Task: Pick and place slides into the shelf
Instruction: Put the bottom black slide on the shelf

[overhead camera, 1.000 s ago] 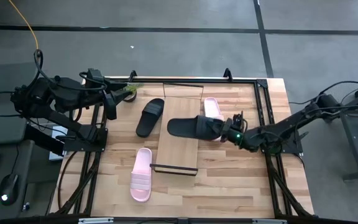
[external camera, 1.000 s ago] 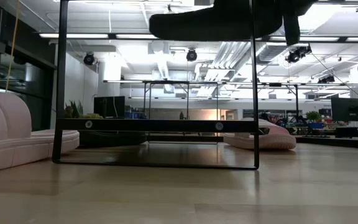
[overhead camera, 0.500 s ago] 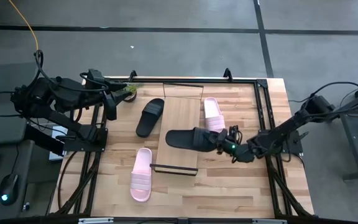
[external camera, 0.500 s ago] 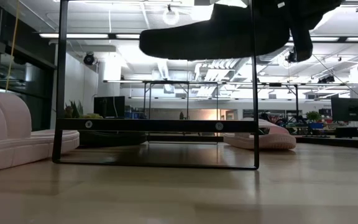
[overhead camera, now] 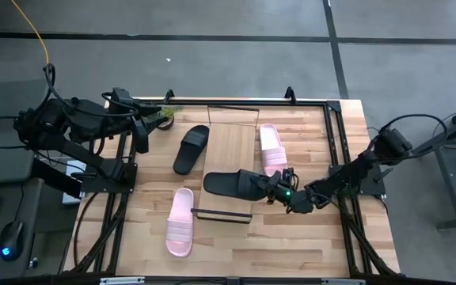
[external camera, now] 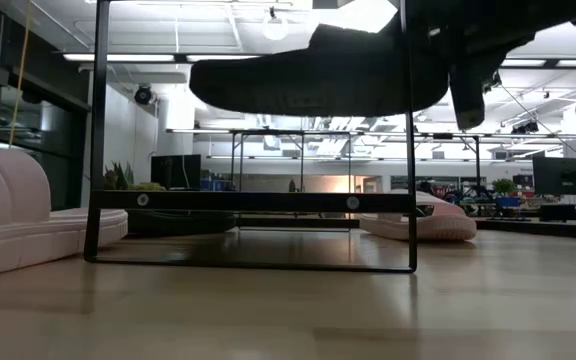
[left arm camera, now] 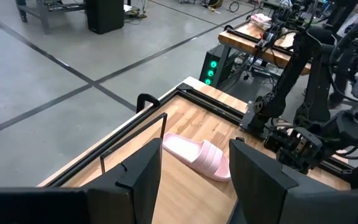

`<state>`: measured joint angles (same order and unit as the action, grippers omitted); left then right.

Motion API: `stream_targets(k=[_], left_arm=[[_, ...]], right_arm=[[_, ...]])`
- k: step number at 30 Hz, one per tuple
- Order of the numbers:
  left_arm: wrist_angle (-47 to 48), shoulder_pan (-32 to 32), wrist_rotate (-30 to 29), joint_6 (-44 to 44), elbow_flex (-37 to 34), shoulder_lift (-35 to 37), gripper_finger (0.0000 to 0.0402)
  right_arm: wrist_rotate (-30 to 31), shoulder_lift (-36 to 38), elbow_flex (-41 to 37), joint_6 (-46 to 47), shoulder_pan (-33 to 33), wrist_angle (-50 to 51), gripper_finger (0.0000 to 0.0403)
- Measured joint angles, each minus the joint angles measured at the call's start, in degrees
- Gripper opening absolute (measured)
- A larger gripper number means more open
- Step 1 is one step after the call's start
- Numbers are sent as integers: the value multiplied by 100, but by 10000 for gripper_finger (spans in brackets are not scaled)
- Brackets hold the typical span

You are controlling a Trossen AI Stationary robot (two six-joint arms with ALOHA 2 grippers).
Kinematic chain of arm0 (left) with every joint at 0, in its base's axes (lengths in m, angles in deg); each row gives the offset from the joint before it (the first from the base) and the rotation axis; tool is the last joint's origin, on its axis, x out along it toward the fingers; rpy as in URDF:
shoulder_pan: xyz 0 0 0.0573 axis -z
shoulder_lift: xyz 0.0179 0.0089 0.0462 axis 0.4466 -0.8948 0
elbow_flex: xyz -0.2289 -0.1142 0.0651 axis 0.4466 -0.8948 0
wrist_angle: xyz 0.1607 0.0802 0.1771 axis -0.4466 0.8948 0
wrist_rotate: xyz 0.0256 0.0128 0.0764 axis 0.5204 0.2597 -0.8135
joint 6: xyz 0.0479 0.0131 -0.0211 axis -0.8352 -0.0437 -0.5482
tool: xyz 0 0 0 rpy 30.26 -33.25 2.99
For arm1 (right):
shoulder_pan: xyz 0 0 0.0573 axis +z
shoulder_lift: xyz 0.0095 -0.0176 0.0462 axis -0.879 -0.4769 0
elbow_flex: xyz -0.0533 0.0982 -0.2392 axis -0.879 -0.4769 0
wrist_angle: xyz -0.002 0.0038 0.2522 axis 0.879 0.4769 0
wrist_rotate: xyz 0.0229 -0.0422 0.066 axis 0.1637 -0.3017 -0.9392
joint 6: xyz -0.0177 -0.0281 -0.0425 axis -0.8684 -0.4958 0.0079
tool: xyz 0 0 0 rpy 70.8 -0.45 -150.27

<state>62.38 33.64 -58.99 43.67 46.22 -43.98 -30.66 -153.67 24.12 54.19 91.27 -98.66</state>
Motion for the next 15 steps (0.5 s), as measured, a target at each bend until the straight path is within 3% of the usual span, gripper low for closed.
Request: stream_targets(k=[15], left_arm=[[-2, 0, 0, 2, 0, 0, 172]], right_arm=[[-297, -714, 576, 70, -20, 106, 0]])
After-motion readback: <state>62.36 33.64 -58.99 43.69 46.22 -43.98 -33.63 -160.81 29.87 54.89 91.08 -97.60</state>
